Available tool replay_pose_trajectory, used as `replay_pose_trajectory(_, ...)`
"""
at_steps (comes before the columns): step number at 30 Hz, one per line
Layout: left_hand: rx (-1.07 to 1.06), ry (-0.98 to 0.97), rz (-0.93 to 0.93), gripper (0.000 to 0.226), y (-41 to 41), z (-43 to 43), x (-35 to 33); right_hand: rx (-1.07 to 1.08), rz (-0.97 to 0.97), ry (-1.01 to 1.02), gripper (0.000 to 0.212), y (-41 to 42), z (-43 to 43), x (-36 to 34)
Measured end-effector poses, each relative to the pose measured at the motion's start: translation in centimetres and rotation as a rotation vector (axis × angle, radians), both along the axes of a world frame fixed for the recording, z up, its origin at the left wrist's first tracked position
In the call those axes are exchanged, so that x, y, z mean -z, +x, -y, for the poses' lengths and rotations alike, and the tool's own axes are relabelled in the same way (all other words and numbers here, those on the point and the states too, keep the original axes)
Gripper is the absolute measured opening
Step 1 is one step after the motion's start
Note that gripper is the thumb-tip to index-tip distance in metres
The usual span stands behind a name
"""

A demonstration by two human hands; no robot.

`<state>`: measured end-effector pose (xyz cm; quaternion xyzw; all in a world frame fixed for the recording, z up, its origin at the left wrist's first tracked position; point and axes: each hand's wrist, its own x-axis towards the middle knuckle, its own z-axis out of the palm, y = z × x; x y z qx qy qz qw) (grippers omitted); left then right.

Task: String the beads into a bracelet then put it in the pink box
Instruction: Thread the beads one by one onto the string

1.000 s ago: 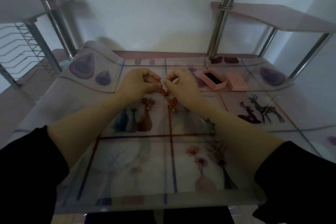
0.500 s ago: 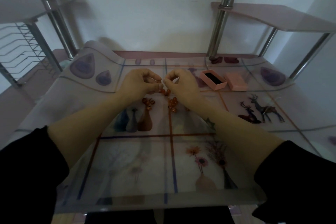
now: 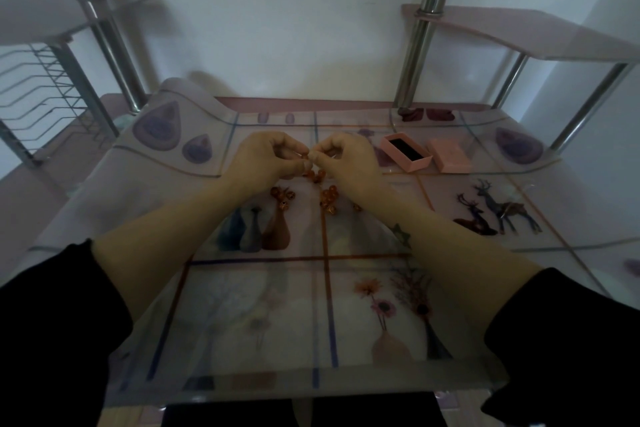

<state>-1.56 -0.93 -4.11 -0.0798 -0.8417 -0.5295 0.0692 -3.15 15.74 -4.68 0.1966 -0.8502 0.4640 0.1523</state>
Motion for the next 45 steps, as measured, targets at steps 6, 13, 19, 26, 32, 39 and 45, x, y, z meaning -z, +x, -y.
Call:
replay_pose_trajectory(6, 0.01, -0.011, -0.018, 0.013, 0.1, 0.0, -0.1, -0.034, 0.124, -0.075, 0.005, 0.2, -0.5, -0.5)
replay_pose_trajectory(13, -0.027, -0.025, -0.089, 0.011, 0.1, -0.1, -0.1, -0.049, 0.253, -0.168, 0.009, 0.0, -0.5, -1.0)
replay_pose_trajectory(19, -0.048, -0.09, -0.179, 0.014, 0.1, -0.3, -0.4, -0.117, 0.414, -0.276, 0.012, -0.2, -0.6, -1.4)
replay_pose_trajectory(26, -0.06, -0.143, -0.194, 0.016, 0.1, -0.3, -0.8, -0.115, 0.527, -0.333, 0.015, -0.2, -0.5, -1.5)
replay_pose_trajectory(32, -0.054, -0.22, -0.182, 0.014, 0.0, -0.5, -0.8, -0.126, 0.566, -0.309, 0.015, -0.1, -0.5, -1.9)
replay_pose_trajectory(39, -0.019, -0.241, -0.189, 0.015, 0.1, -0.4, -0.7, -0.114, 0.568, -0.274, 0.013, -0.3, -0.7, -1.9)
replay_pose_trajectory(45, -0.032, -0.082, -0.084, 0.016, 0.1, -0.3, -0.4, -0.114, 0.517, -0.184, 0.006, -0.2, -1.0, -2.0)
